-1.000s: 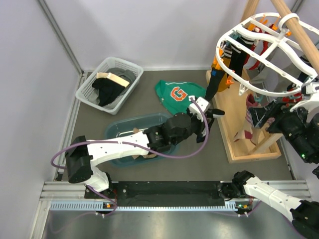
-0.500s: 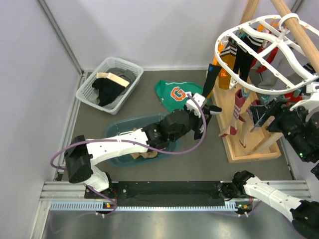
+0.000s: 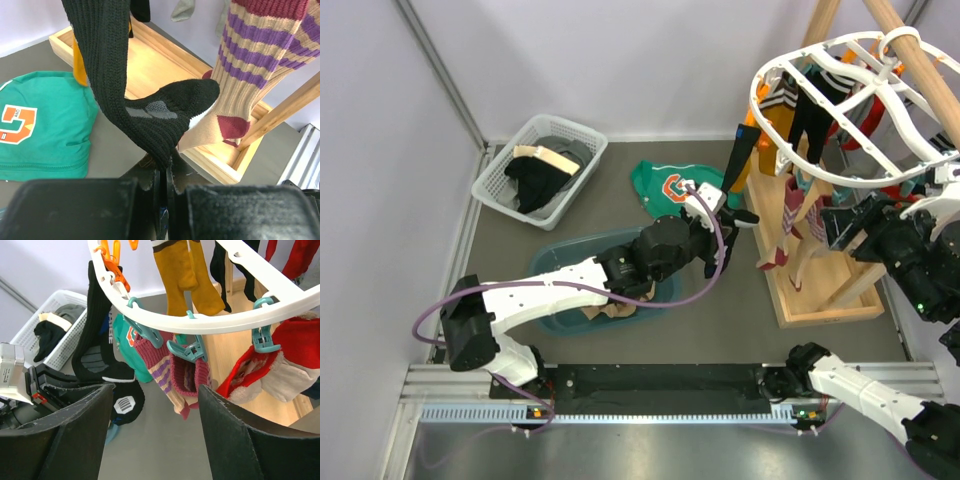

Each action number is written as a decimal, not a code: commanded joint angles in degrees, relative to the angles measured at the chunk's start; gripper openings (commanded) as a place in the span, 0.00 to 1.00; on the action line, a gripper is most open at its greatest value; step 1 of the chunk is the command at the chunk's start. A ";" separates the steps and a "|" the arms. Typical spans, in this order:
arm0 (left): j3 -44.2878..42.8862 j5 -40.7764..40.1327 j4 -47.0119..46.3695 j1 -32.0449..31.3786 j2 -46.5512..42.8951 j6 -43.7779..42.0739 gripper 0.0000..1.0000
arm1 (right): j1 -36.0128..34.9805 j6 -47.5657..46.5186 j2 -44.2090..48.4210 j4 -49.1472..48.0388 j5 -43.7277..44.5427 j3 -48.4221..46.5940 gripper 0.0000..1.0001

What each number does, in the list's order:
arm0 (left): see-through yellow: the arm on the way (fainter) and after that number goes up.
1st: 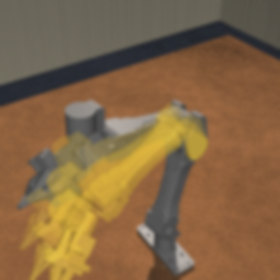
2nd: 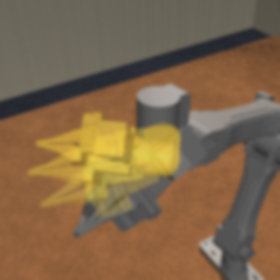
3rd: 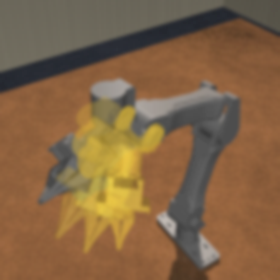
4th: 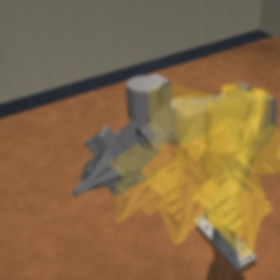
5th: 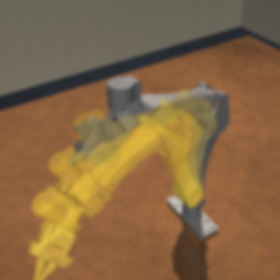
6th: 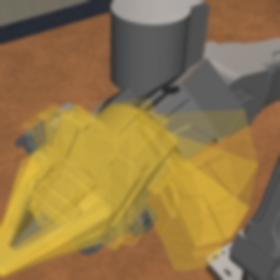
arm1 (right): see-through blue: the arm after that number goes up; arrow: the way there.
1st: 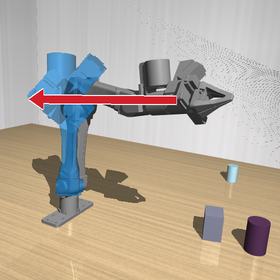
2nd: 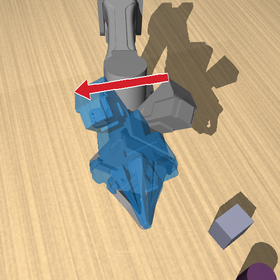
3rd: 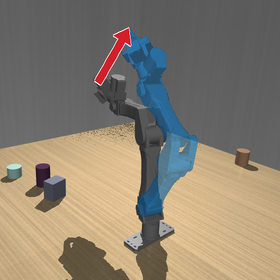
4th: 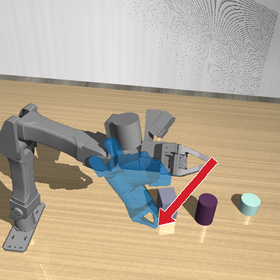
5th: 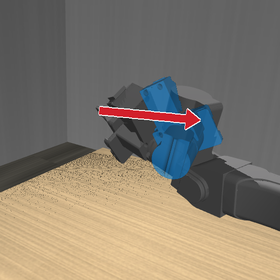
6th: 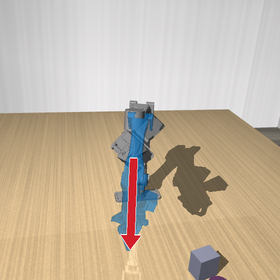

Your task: Remove the socks clipped to the hanger

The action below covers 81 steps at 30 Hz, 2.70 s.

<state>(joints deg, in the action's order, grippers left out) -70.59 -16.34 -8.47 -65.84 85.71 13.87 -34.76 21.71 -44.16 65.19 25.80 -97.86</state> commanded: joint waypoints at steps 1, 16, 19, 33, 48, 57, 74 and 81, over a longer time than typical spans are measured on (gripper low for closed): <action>-0.86 1.31 -1.38 0.28 -1.25 0.63 0.05 | -0.30 0.08 -2.07 -1.47 -0.14 -0.75 0.67; -4.64 1.84 -1.20 0.72 0.86 0.81 0.11 | -0.30 -4.14 -3.12 -3.49 3.90 2.15 0.60; -5.70 1.84 -0.59 0.89 1.47 0.81 0.12 | -0.30 -3.96 -3.12 -3.75 3.91 2.06 0.59; -8.08 2.11 -0.32 2.21 3.41 2.65 0.14 | -0.30 -7.21 -3.65 -8.33 11.64 8.04 0.52; -8.78 4.38 0.73 3.27 3.06 3.62 0.41 | -0.30 -8.18 -1.80 -10.25 11.64 14.10 0.45; -6.84 11.24 -5.94 0.55 3.05 -1.65 0.68 | -0.39 -7.74 -1.72 -11.75 11.11 12.79 0.01; -18.35 13.09 -11.31 -0.51 22.99 -0.16 0.72 | -0.39 -6.43 -0.58 -12.81 8.83 12.35 0.00; -14.87 10.01 -12.70 -0.51 22.58 -0.95 0.09 | -0.31 -6.33 -0.22 -11.84 8.74 12.44 0.00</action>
<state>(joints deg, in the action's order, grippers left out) -87.44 -4.19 -15.46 -66.43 110.87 13.34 -34.76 14.74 -45.32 55.27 34.85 -83.68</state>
